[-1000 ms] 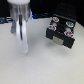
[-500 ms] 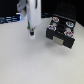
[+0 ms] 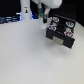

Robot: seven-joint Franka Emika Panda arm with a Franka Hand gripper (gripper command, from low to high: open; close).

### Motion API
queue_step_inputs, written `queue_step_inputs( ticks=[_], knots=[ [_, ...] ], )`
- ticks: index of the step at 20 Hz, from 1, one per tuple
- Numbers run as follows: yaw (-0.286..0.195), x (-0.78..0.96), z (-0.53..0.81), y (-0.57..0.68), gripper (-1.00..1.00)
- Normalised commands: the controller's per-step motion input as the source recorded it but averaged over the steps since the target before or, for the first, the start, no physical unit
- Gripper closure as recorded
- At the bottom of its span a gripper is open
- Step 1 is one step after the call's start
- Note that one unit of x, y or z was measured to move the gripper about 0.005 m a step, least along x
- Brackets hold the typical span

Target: Open the kcup holder, insert the kcup into the holder, and close the kcup holder

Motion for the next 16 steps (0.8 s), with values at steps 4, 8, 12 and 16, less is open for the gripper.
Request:
queue_step_inputs(
  ticks=[4, 8, 12, 16],
  knots=[
    [0.0, 0.25, 0.36, 0.81, 1.0],
    [0.001, 0.31, 0.2, 0.8, 1.0],
    [0.029, 0.28, 0.06, 0.75, 1.0],
    [0.05, 0.13, 0.01, 0.68, 1.0]
  ],
)
